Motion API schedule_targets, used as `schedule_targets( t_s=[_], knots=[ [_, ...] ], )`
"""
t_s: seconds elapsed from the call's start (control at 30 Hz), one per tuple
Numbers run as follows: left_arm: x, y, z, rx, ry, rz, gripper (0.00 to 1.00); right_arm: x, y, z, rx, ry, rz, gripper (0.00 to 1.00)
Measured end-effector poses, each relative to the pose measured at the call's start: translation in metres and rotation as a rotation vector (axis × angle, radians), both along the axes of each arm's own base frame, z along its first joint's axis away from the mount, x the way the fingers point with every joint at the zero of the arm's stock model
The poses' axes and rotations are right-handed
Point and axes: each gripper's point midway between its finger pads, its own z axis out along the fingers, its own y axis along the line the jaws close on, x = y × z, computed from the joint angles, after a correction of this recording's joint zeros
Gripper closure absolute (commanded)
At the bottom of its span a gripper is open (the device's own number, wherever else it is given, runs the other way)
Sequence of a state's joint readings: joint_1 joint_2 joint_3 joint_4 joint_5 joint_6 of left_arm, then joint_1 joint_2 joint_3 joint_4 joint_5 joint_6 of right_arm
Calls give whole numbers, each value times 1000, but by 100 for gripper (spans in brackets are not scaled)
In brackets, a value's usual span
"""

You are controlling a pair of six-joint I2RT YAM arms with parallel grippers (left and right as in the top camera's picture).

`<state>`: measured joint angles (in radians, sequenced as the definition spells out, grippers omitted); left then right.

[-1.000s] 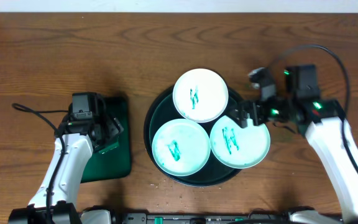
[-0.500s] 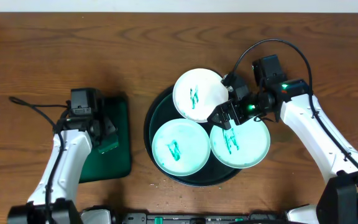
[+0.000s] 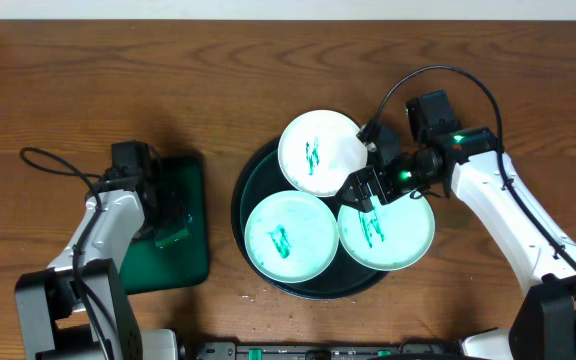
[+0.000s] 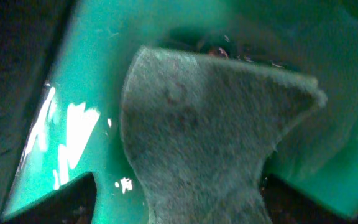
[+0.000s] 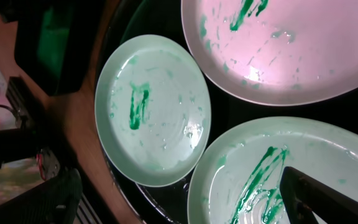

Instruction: Clean dirty plates on tray and stack at the side

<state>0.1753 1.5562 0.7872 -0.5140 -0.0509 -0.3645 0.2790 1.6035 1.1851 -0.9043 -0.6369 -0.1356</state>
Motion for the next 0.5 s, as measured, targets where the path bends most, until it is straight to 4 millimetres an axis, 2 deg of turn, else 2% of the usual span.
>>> schedule_targets(
  t_s=[0.1,0.17,0.23,0.33,0.37,0.5],
  knots=[
    [3,2,1,3,-12,3,7,0,0,0,0,1,0,1],
    [6,2,1,1,-25,2,14,0,0,0,0,1,0,1],
    [8,1,2,-5,-37,2,16,0,0,0,0,1,0,1],
    [12,0,3,-9,-53,0,60,0,0,0,0,1,0,1],
    [13,1,3,-9,-56,-1,64,0,0,0,0,1,0,1],
    [17,0,4,-12,-73,-3,63,0,0,0,0,1,0,1]
  ],
)
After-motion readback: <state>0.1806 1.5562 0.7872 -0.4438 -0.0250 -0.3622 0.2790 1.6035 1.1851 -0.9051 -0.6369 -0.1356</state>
